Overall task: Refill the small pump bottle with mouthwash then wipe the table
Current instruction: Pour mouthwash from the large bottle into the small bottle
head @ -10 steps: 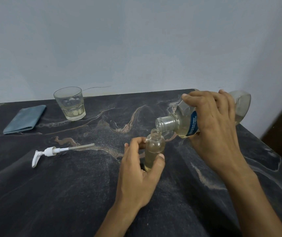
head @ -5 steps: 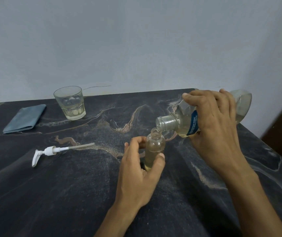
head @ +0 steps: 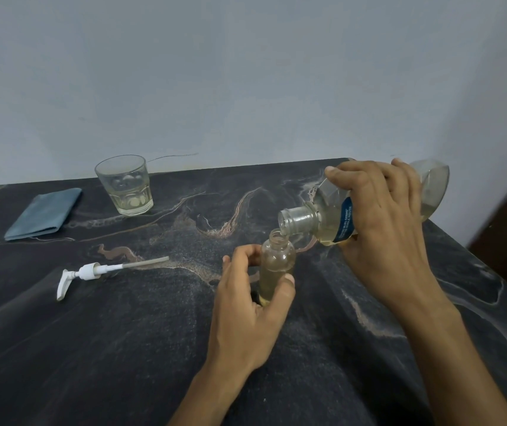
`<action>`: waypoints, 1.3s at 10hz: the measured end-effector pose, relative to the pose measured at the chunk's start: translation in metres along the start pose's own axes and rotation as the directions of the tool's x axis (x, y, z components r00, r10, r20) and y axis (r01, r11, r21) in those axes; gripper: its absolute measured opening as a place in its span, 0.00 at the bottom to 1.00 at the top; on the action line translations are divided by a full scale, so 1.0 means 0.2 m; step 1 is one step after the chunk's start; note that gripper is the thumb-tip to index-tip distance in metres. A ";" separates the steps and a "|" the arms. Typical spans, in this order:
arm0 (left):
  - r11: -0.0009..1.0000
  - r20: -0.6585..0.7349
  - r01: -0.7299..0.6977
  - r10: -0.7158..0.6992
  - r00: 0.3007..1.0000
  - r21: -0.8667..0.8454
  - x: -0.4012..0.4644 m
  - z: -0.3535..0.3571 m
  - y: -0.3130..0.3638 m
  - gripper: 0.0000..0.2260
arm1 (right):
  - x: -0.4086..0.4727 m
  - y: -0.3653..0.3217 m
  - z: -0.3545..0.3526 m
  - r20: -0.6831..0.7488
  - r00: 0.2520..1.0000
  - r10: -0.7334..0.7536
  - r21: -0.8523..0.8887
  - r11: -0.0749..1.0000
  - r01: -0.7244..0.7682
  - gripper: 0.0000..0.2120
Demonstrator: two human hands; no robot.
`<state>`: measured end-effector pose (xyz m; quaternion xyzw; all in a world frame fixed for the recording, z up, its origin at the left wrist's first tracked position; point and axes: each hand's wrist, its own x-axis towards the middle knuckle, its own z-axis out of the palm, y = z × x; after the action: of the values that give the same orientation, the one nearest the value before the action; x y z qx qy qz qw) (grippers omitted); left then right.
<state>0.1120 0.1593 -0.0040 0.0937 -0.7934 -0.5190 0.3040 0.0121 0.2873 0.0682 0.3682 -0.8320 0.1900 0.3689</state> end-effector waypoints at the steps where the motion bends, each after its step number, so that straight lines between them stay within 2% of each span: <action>1: 1.000 -0.003 0.000 0.000 1.000 0.001 0.00 0.00 0.00 0.15 | 0.00 0.00 0.00 -0.001 1.000 0.001 -0.006 1.000 -0.001 0.42; 13: 1.000 0.004 0.006 -0.006 1.000 0.012 0.00 0.00 0.00 0.15 | 0.00 0.00 0.01 0.008 1.000 0.000 -0.029 1.000 0.000 0.43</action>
<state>0.1119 0.1588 -0.0047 0.0967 -0.7969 -0.5153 0.3002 0.0111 0.2874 0.0670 0.3634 -0.8362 0.1765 0.3709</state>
